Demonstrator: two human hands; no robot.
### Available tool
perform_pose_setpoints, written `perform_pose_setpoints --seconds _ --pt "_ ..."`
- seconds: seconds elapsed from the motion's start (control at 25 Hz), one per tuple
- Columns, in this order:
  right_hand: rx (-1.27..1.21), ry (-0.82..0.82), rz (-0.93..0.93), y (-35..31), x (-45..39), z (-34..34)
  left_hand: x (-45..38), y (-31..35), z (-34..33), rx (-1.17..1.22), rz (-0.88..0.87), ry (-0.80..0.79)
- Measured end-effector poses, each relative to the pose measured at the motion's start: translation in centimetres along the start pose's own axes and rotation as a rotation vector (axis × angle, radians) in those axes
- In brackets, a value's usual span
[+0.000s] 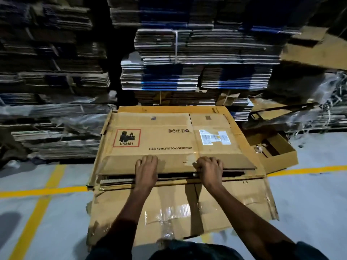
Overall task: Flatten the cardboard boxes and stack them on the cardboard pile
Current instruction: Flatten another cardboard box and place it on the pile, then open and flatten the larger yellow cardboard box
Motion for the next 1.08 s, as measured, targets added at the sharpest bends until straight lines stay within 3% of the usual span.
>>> perform_pose_setpoints --seconds 0.16,0.28,0.44,0.6,0.76,1.08 --pt "0.008 -0.097 -0.040 0.7 -2.3 -1.3 -2.4 -0.2 -2.0 0.019 -0.035 -0.247" --pt "-0.077 -0.305 -0.025 0.7 -1.6 -3.5 -1.2 -0.2 -5.2 0.029 -0.070 -0.403" --pt "-0.037 -0.443 0.025 -0.8 1.4 -4.7 0.9 0.0 -7.2 -0.041 -0.037 -0.475" --pt "-0.149 -0.360 -0.073 -2.2 4.8 -5.0 2.5 1.3 -5.4 0.104 -0.073 -0.480" --pt "-0.292 -0.272 -0.116 -4.5 7.7 -4.8 5.4 1.4 -3.3 0.293 -0.096 -0.377" --pt "-0.448 -0.066 -0.066 -7.4 14.5 -2.9 14.0 -2.7 0.0 0.553 -0.117 -0.272"
Point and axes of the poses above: each hand's wrist, its own x-axis away from the middle knuckle, its own z-axis out of the back of the hand, y = z × x, the point moved 8 cm from there along -x, towards the middle knuckle, and after that the axes turned 11 degrees about -y, right-handed, at the moved point
